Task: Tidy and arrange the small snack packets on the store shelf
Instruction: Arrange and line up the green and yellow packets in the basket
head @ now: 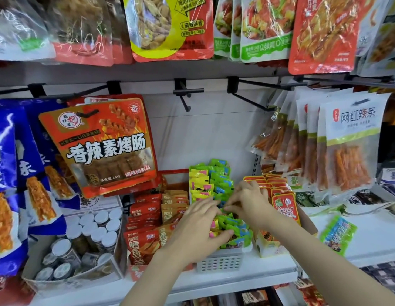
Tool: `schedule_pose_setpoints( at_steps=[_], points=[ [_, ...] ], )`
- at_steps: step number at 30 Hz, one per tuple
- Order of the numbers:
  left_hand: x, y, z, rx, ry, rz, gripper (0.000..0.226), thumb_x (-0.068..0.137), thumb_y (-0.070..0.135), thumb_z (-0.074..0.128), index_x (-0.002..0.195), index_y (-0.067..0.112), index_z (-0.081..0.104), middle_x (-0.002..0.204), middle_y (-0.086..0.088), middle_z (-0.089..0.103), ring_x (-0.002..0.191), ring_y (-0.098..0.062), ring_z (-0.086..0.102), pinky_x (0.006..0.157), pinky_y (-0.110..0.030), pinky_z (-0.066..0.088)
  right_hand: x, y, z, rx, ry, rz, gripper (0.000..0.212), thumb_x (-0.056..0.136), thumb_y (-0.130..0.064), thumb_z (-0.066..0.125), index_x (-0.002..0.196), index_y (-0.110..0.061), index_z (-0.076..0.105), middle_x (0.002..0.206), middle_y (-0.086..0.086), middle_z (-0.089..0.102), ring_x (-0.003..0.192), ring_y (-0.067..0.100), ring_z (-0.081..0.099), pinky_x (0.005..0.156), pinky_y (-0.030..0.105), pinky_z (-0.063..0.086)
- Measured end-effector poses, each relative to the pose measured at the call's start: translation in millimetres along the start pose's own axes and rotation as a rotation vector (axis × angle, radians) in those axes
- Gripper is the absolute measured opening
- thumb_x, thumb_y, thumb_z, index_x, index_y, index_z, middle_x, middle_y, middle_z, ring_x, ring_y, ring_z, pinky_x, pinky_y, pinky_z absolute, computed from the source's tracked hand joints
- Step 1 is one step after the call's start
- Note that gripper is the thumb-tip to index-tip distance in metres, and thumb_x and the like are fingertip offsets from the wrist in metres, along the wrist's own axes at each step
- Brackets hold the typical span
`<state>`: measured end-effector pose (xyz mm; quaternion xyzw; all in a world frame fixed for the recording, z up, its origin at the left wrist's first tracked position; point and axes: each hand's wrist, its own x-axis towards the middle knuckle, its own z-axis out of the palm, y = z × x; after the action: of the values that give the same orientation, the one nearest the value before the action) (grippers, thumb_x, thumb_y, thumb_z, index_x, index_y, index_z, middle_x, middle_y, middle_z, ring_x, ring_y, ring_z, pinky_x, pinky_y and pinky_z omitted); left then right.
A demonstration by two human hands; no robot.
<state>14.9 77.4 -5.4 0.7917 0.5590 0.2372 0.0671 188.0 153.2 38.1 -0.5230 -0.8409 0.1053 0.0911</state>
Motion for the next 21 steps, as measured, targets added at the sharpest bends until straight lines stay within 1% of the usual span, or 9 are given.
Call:
schedule_pose_setpoints(
  at_steps=[2,3,6,11,13,15,17,19,21],
  points=[
    [0,1,0,0.008,-0.011,-0.016,0.061,0.083,0.074,0.036,0.120,0.029,0.053,0.148,0.010,0.042,0.146,-0.009,0.021,0.118,-0.026,0.007,4,6,-9,0.089,-0.047,0.002,0.021,0.093,-0.049,0.057,0.093,-0.038,0.075,0.115,-0.007,0.053,0.116,0.020,0.038,0.099,0.044,0.033],
    [-1,2,-1,0.011,-0.011,-0.018,0.061,0.083,0.074,0.035,0.120,0.029,0.053,0.144,0.009,0.046,0.144,-0.009,0.023,0.118,-0.026,0.007,6,11,-14,0.124,-0.014,0.006,0.022,0.093,-0.047,0.058,0.093,-0.035,0.076,0.114,-0.008,0.058,0.113,0.019,0.046,0.098,0.044,0.039],
    [-1,4,-1,0.016,-0.014,-0.015,0.060,0.083,0.073,0.032,0.119,0.029,0.052,0.138,0.011,0.051,0.141,-0.007,0.027,0.121,-0.028,0.008,9,18,-23,0.135,0.122,0.026,0.020,0.092,-0.040,0.064,0.095,-0.025,0.077,0.105,-0.003,0.070,0.096,0.018,0.062,0.085,0.040,0.052],
    [-3,6,-1,0.031,0.000,-0.011,0.055,0.085,0.071,0.035,0.114,0.027,0.053,0.129,0.012,0.055,0.134,-0.008,0.034,0.120,-0.029,0.014,10,-4,-15,0.126,0.128,0.076,0.036,0.087,-0.056,0.063,0.100,-0.025,0.078,0.096,0.002,0.074,0.090,0.021,0.068,0.077,0.037,0.056],
    [-3,7,-1,0.028,0.021,-0.007,0.052,0.086,0.069,0.038,0.111,0.027,0.054,0.123,0.012,0.056,0.129,-0.009,0.038,0.119,-0.031,0.018,13,-10,-14,0.033,0.108,0.093,0.033,0.083,-0.053,0.069,0.104,-0.029,0.075,0.106,0.002,0.069,0.099,0.023,0.065,0.084,0.037,0.055],
    [-4,7,0,0.023,0.036,-0.010,0.050,0.086,0.068,0.040,0.111,0.027,0.054,0.122,0.012,0.057,0.128,-0.009,0.039,0.118,-0.031,0.019,14,-15,-12,-0.091,0.073,0.122,0.028,0.081,-0.041,0.075,0.107,-0.032,0.072,0.115,0.002,0.059,0.111,0.025,0.058,0.091,0.039,0.051],
    [-4,8,0,0.013,0.033,-0.021,0.053,0.086,0.069,0.038,0.112,0.026,0.054,0.125,0.011,0.056,0.130,-0.010,0.038,0.117,-0.033,0.021,15,-17,-9,-0.121,0.111,0.177,0.027,0.078,-0.035,0.079,0.104,-0.031,0.073,0.115,0.002,0.056,0.110,0.025,0.058,0.088,0.037,0.051],
    [-4,8,1,0.004,0.022,-0.038,0.056,0.085,0.069,0.036,0.113,0.025,0.053,0.128,0.009,0.055,0.130,-0.013,0.038,0.116,-0.034,0.024,15,-17,-5,-0.113,0.155,0.246,0.031,0.075,-0.040,0.082,0.101,-0.026,0.073,0.111,0.002,0.058,0.105,0.026,0.061,0.082,0.035,0.053],
    [-5,8,3,-0.001,0.010,-0.055,0.055,0.085,0.069,0.037,0.113,0.025,0.053,0.129,0.008,0.054,0.130,-0.014,0.037,0.115,-0.035,0.025,14,-17,1,-0.105,0.115,0.295,0.038,0.074,-0.045,0.080,0.103,-0.022,0.072,0.109,0.004,0.062,0.104,0.028,0.062,0.080,0.035,0.051]
  ],
)
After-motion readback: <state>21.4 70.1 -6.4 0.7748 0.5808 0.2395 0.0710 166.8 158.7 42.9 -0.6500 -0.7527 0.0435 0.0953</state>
